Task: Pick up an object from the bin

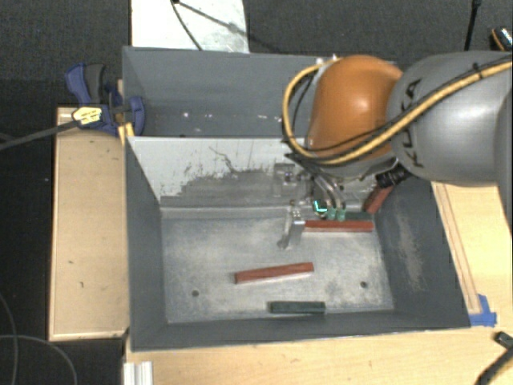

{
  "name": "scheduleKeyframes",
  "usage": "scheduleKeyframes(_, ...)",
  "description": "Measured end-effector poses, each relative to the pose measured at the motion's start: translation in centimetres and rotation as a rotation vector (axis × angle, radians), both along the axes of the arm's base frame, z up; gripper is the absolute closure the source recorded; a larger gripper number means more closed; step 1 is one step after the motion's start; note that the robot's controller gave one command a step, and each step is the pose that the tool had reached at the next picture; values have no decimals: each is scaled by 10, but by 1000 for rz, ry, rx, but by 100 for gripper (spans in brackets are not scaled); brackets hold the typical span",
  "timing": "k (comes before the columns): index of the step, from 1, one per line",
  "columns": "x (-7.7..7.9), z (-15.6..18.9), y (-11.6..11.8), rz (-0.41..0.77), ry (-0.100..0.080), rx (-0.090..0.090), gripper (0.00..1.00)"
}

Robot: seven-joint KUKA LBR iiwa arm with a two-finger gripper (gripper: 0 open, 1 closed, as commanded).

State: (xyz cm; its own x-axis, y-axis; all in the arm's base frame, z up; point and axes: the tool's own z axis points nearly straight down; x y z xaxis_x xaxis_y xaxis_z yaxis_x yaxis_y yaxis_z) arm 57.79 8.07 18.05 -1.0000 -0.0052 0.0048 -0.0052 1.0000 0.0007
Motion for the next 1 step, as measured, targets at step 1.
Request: scheduleKeyframes(1,-51,-110,-9,204,2,0,0)
